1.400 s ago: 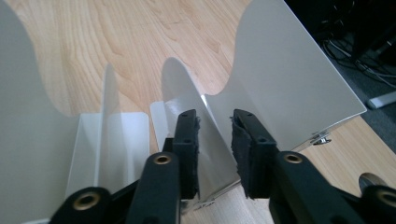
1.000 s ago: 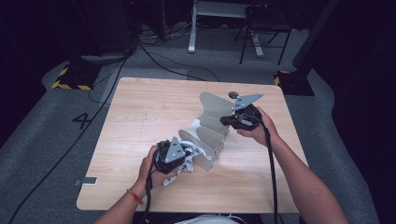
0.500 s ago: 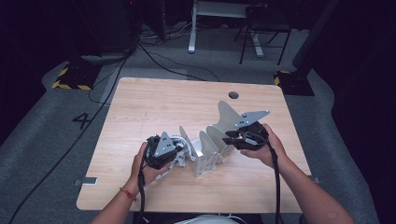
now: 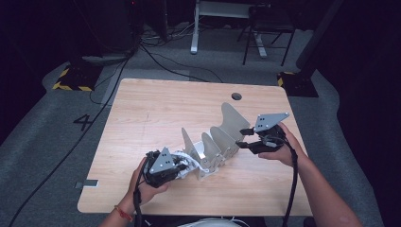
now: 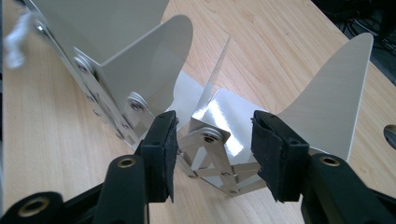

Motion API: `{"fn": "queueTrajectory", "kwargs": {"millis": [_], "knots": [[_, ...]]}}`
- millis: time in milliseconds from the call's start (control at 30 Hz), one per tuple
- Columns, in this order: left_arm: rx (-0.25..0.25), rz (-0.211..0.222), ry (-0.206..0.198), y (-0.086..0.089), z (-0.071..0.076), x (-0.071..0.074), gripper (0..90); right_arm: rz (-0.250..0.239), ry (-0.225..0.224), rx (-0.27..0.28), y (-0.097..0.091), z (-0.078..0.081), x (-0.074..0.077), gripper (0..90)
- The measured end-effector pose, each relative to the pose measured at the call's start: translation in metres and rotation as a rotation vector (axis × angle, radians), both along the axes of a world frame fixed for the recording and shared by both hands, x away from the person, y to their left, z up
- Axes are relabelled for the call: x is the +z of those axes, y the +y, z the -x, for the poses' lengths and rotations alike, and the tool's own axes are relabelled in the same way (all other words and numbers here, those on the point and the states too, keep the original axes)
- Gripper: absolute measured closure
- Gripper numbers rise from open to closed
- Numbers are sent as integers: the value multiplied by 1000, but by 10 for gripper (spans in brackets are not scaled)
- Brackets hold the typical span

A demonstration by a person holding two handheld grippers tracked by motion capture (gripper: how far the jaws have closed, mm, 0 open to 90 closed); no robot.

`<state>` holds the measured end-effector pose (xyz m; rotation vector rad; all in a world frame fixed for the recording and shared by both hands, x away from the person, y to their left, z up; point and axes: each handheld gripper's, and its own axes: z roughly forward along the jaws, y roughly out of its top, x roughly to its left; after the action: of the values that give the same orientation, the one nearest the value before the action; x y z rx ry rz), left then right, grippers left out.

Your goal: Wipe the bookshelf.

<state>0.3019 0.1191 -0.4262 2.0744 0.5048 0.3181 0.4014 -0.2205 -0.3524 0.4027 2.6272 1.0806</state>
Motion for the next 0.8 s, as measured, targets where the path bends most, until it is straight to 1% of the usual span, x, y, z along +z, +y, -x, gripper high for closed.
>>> {"fn": "queueTrajectory", "kwargs": {"millis": [67,100,133,167,200,267,300,367,433,533,567,633,700,767,800], "knots": [[-46,-8,10,-13,6,-3,843,5,-2,21,1,-2,-5,515],[-67,-5,17,-19,8,-4,841,15,-4,28,2,-3,-7,516],[-75,-6,19,-26,9,-5,840,20,-2,39,4,-5,-10,524],[-73,-14,16,-32,10,-7,840,17,5,47,5,-6,-13,535],[-61,-26,6,-38,10,-8,840,19,10,52,6,-7,-16,556],[-43,-33,-5,-45,8,-10,842,20,22,60,8,-8,-20,600],[-20,-28,-8,-47,6,-12,843,16,22,64,9,-8,-22,607],[-7,-21,-7,-48,4,-13,845,9,17,53,9,-7,-24,627],[32,-47,-40,-50,5,-13,847,-16,33,42,7,-6,-24,651],[82,-58,-45,-46,1,-13,848,-41,52,41,5,-2,-24,685],[98,-64,-49,-44,0,-13,848,-48,53,48,6,1,-25,697],[127,-73,-56,-40,-4,-13,848,-57,52,43,9,6,-26,715],[148,-81,-60,-35,-9,-12,848,-57,50,48,14,11,-26,715],[180,-85,-55,-31,-14,-11,848,-53,53,53,20,16,-26,717],[192,-77,-57,-28,-17,-9,848,-47,52,59,23,19,-25,715]]}}
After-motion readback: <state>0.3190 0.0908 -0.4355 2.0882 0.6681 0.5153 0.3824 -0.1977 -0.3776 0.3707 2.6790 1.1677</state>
